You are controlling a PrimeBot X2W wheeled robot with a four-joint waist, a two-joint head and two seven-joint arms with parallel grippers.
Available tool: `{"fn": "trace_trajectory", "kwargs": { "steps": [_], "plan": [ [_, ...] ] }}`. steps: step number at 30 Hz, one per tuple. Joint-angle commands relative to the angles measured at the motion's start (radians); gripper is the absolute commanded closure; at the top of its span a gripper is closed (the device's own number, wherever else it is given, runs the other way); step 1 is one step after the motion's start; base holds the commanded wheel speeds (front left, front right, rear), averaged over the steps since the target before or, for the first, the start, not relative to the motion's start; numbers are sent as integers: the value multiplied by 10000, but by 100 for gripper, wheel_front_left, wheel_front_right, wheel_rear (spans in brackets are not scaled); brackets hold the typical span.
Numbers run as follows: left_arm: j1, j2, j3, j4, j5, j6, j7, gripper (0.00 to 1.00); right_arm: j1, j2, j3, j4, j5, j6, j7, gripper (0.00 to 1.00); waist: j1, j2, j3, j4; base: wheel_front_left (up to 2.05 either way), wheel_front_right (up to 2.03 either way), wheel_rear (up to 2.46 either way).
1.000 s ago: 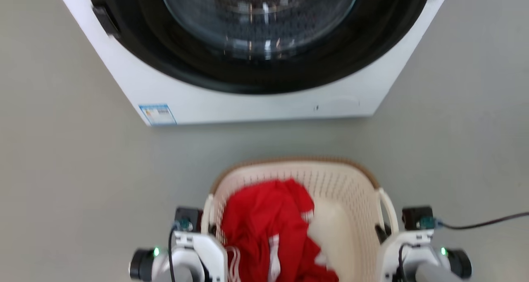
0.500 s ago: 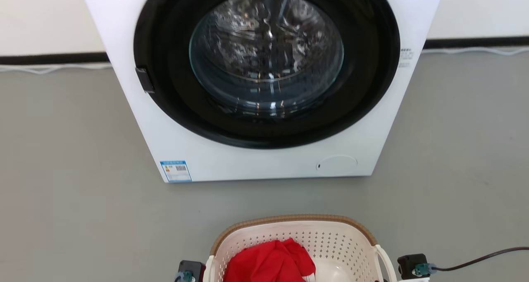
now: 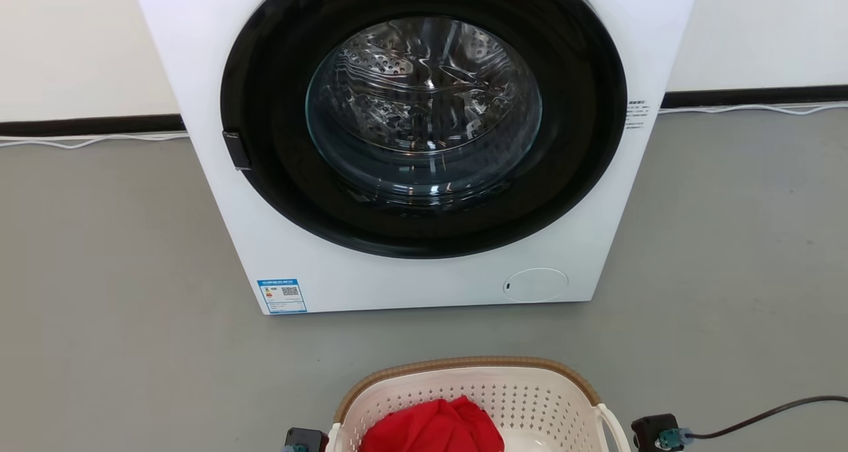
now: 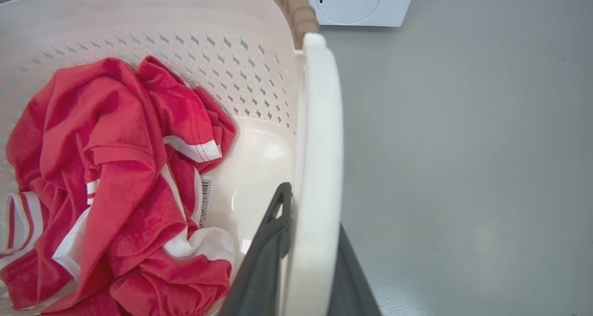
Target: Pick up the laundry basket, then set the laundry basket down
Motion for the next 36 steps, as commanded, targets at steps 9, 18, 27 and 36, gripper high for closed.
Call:
{"fn": "trace_trajectory", "kwargs": {
  "steps": [9, 18, 27, 36],
  "plan": [
    [-373, 8, -292, -118, -366, 5, -159, 100, -45, 135, 690, -328, 258, 88, 27, 100, 0, -1, 41, -161, 0, 0, 0],
    [-491, 8, -676, -135, -768, 79, -231, 100, -197, 135, 901, -218, 432, 88, -74, 100, 0, -1, 147, -273, 0, 0, 0],
    [-609, 8, -1009, -109, -1079, 88, -279, 100, -242, 135, 1024, -107, 585, 88, -130, 100, 0, -1, 255, -291, 0, 0, 0],
    [-746, 8, -1311, -33, -1330, 122, -313, 100, -337, 135, 1169, -68, 740, 88, -184, 100, 0, -1, 391, -300, 0, 0, 0]
  ]
}}
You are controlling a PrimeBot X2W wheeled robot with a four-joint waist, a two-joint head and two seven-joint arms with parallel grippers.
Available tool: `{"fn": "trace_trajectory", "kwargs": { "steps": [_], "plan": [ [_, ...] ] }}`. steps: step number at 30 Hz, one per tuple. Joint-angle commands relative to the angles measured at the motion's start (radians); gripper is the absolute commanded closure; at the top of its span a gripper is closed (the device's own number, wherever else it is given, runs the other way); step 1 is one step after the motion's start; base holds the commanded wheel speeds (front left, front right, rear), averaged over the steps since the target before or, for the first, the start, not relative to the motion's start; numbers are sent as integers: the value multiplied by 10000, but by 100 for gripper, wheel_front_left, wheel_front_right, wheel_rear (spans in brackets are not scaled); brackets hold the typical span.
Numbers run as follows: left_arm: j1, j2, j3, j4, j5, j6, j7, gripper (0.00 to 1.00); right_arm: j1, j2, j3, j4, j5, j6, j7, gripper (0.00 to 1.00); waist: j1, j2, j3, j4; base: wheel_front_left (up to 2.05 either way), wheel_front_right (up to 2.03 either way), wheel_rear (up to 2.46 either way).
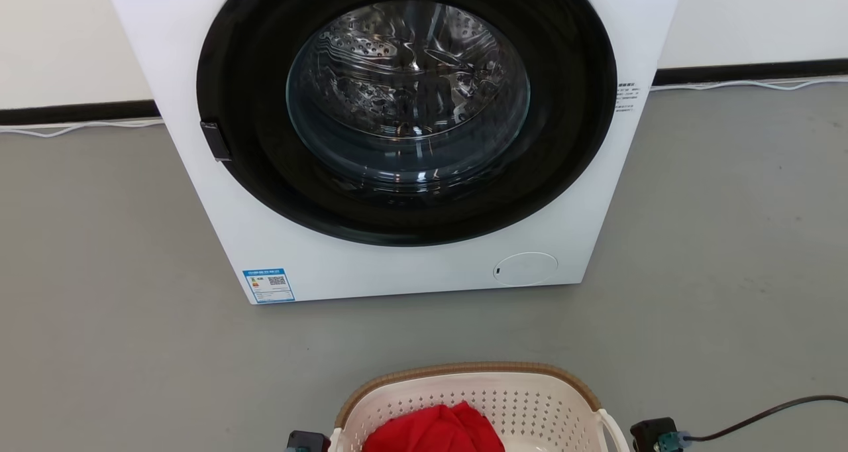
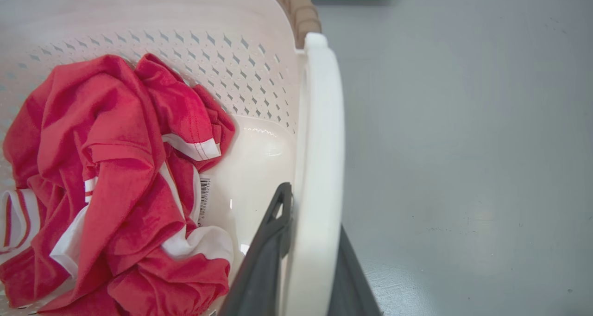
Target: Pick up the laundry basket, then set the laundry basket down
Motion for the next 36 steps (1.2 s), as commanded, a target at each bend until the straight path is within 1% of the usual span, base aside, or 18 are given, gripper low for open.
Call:
{"fn": "trace_trajectory", "kwargs": {
  "steps": [1, 7, 13, 21, 26, 27, 31, 36],
  "plan": [
    [-623, -42, 34, -120, -19, 26, -246, 100, -308, 189, 293, -174, 10, 156, -176, 100, 1, 0, 33, -4, 0, 0, 0],
    [-717, -42, -125, -108, -164, 75, -283, 100, -384, 189, 398, -176, 72, 156, -276, 100, 1, 0, 195, -6, 0, 0, 0],
    [-1046, -42, -153, -128, -258, 147, -341, 100, -606, 189, 500, -315, 74, 156, -513, 100, 1, 0, 681, -26, 0, 0, 0],
    [-2320, -42, -34, 137, -9, 214, -431, 100, -1599, 189, 488, -464, -1, 156, -1129, 100, 1, 0, 2229, 48, 0, 0, 0],
    [-3338, 74, 547, 92, 419, 411, -439, 100, -2596, 189, 257, -479, -249, 156, -1541, 100, 0, 0, 3436, 68, 0, 0, 0],
    [-3671, 169, 839, -62, 667, 517, -439, 100, -2989, 189, 108, -419, -411, 156, -1605, 100, 0, 0, 3893, 104, 0, 0, 0],
    [-4171, 330, 1436, -424, 1234, 696, -440, 100, -3719, 189, -261, -340, -930, 156, -1639, 100, 0, 0, 4757, 187, 0, 0, 0],
    [-4649, 425, 2146, -834, 2010, 834, -441, 100, -4389, 189, -1094, -449, -1854, 156, -1643, 100, 0, 0, 5815, 290, 0, 0, 0]
  ]
}}
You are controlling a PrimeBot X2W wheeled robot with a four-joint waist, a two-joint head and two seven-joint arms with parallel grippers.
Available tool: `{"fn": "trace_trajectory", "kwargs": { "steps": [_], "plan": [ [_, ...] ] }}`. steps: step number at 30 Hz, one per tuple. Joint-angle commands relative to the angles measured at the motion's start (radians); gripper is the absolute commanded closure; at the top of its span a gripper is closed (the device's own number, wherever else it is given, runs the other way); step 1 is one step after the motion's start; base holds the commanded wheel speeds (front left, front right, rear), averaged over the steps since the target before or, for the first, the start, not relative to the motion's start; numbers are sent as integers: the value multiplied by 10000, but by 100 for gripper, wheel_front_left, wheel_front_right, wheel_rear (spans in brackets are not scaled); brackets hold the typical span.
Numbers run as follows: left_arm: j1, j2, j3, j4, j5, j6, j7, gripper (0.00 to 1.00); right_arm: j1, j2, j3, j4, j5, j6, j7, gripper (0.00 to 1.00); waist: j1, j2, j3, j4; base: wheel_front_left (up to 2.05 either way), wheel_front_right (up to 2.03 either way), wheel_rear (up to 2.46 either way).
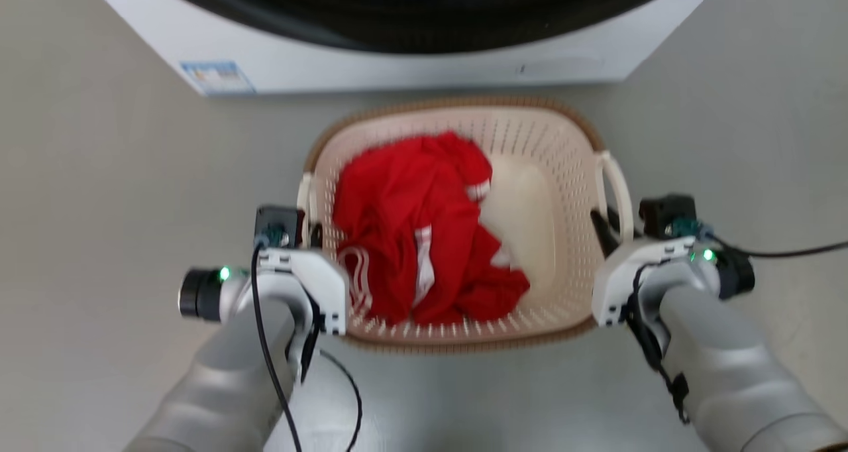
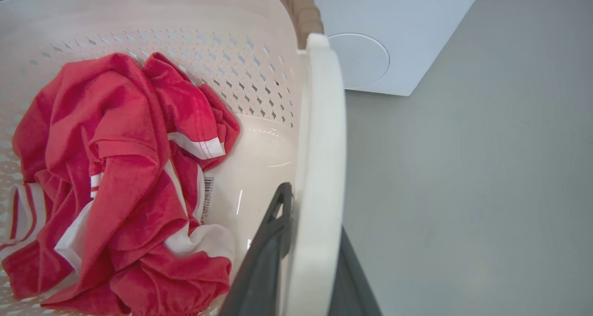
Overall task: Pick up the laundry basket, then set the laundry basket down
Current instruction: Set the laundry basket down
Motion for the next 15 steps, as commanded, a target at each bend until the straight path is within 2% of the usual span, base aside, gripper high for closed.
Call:
{"fn": "trace_trajectory", "kwargs": {
  "steps": [1, 9, 15],
  "plan": [
    [-570, 60, 354, -358, 457, 65, -150, 100, -121, 289, -33, -288, -576, 165, -190, 100, 0, 0, 1012, 154, 0, 0, 0],
    [-1286, 81, 1398, -879, 1787, 226, -150, 100, -524, 289, -1546, -940, -2222, 165, -192, 100, 0, 0, 2473, 373, 0, 0, 0],
    [-1549, -32, 2258, -998, 2611, 136, -150, 100, -579, 289, -2341, -1533, -3087, 165, -192, 100, 0, 0, 3212, 468, 0, 0, 0]
  ]
}}
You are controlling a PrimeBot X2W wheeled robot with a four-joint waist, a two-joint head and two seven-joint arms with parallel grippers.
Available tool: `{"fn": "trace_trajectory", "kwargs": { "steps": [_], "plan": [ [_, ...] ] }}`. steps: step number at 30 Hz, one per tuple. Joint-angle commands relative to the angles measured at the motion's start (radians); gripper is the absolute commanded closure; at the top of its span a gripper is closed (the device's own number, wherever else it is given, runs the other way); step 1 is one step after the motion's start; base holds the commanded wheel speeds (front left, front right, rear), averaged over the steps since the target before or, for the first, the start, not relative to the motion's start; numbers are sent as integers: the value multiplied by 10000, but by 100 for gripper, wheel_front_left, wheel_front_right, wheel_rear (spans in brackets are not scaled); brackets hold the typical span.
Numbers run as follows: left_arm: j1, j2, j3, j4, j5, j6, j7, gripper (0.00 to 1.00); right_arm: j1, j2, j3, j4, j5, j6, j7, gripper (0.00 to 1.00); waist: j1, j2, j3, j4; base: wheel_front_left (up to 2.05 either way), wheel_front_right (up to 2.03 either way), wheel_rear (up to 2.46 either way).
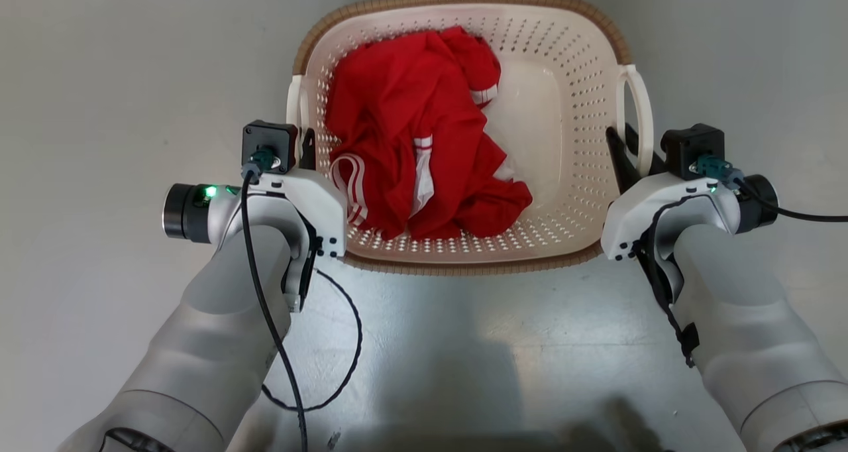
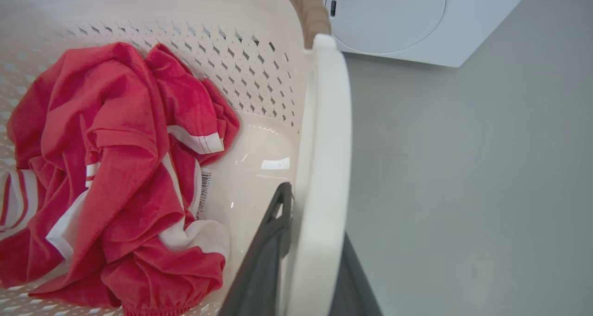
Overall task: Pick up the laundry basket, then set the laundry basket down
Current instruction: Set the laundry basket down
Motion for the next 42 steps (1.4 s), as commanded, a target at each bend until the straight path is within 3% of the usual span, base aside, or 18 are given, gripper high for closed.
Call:
{"fn": "trace_trajectory", "kwargs": {
  "steps": [1, 22, 42],
  "plan": [
    [-303, -63, 338, -300, 356, -100, -150, 100, 177, 383, 185, -308, -432, 169, -135, 100, 0, 0, 351, 98, 0, 0, 0],
    [-433, -360, 2334, -592, 2107, -458, -151, 100, 26, 383, -1037, -809, -1589, 169, -135, 100, 0, 0, 1085, 244, 0, 0, 0],
    [-519, -427, 3142, -928, 2740, -717, -151, 100, 6, 383, -1715, -1193, -2129, 169, -135, 100, 0, 0, 1607, 281, 0, 0, 0]
  ]
}}
